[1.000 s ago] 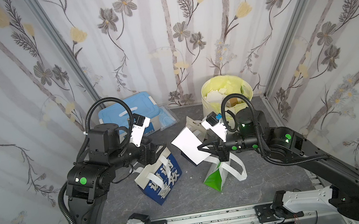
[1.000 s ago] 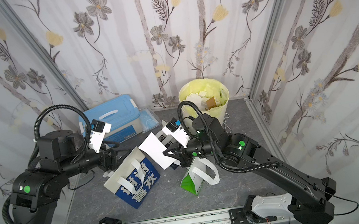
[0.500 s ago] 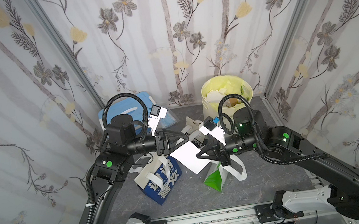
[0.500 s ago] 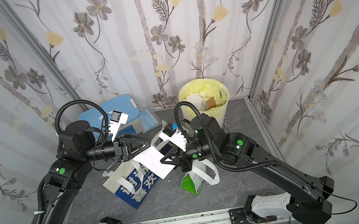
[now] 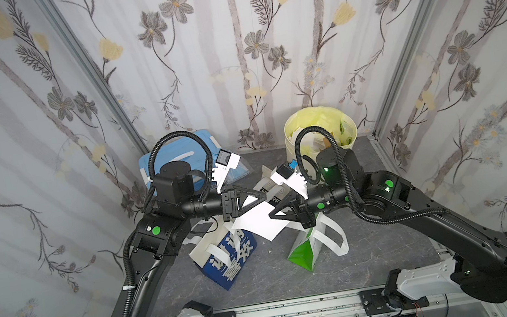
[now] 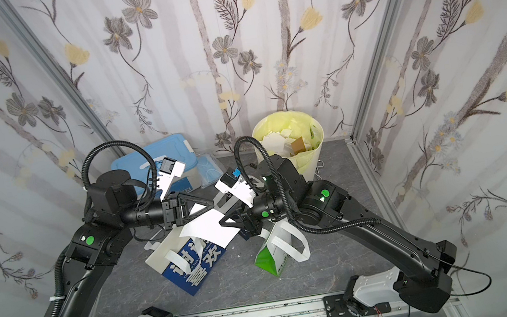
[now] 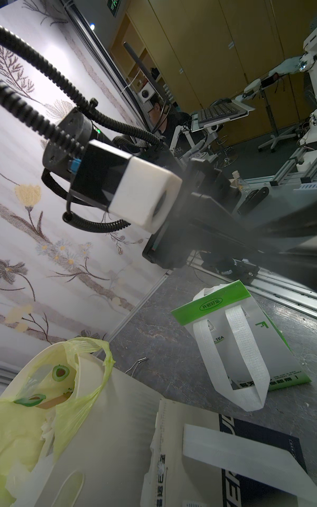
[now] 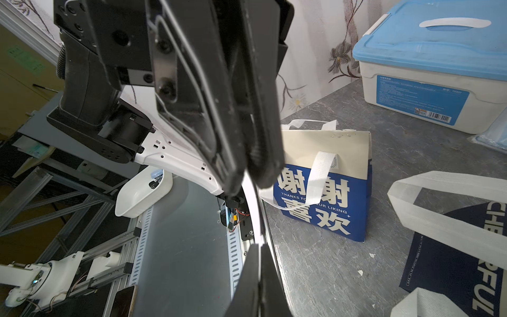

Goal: Shred takeout receipts and throw away
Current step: Shred the takeout receipt.

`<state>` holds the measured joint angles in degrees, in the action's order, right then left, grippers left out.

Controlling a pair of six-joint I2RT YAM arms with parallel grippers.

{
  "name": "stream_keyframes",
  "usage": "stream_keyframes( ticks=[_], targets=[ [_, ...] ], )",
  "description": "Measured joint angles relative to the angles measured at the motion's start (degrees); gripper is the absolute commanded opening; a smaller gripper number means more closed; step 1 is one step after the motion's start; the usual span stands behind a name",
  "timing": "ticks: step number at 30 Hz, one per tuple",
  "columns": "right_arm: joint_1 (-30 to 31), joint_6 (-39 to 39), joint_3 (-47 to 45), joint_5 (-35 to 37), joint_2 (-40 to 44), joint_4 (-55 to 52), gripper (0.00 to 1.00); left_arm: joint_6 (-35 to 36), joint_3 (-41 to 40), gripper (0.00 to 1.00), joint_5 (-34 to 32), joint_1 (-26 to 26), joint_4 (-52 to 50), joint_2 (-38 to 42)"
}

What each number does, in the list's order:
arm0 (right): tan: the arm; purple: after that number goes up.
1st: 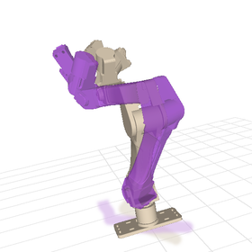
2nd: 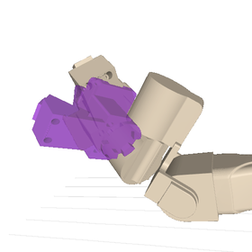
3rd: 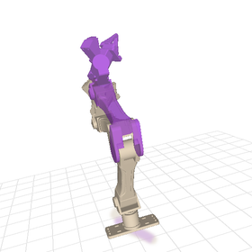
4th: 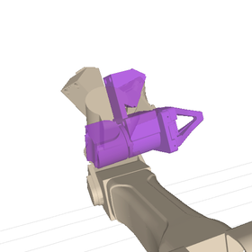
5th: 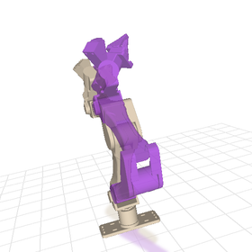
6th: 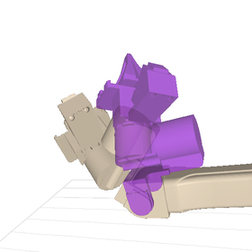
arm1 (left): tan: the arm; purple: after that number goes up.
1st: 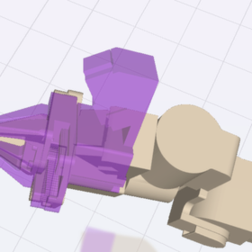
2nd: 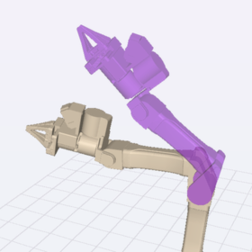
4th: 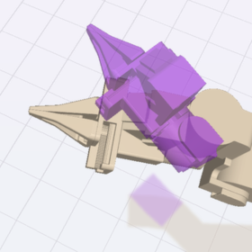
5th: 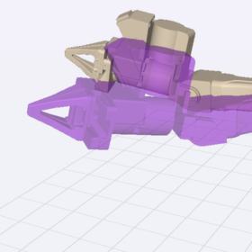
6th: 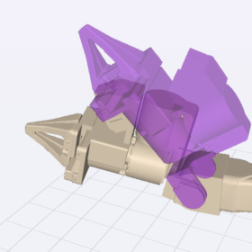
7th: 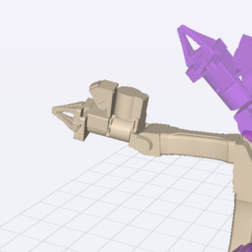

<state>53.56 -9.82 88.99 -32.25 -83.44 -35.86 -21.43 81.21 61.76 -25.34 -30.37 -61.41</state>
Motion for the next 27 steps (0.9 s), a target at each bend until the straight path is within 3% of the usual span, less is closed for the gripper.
stream_keyframes(
  ticks=[8, 14, 18, 23, 27],
  targets=[
    [0.1, -0.6, 0.9, 2.1, -0.1, 0.0, 0.00, 4.0, 3.8, 0.00, -5.8, -0.2, -7.8, 0.0],
    [1.2, 0.1, 2.5, 11.3, 0.8, -0.9, 0.00, 0.4, 4.4, 0.00, -19.0, -2.0, -10.4, -0.9],
    [2.7, 2.1, 3.2, 18.7, 3.0, -1.0, 0.00, -3.0, 4.7, 0.00, -29.7, -7.0, -11.2, -3.5],
    [3.8, 4.0, 3.2, 21.6, 7.1, -0.8, 0.00, -4.1, 7.5, 0.00, -43.5, -9.0, -14.0, -6.9],
    [3.7, 4.0, 1.9, 22.3, 12.4, 2.3, 0.00, -3.3, 9.2, 0.00, -50.9, -9.1, -15.5, -8.2]
  ],
)
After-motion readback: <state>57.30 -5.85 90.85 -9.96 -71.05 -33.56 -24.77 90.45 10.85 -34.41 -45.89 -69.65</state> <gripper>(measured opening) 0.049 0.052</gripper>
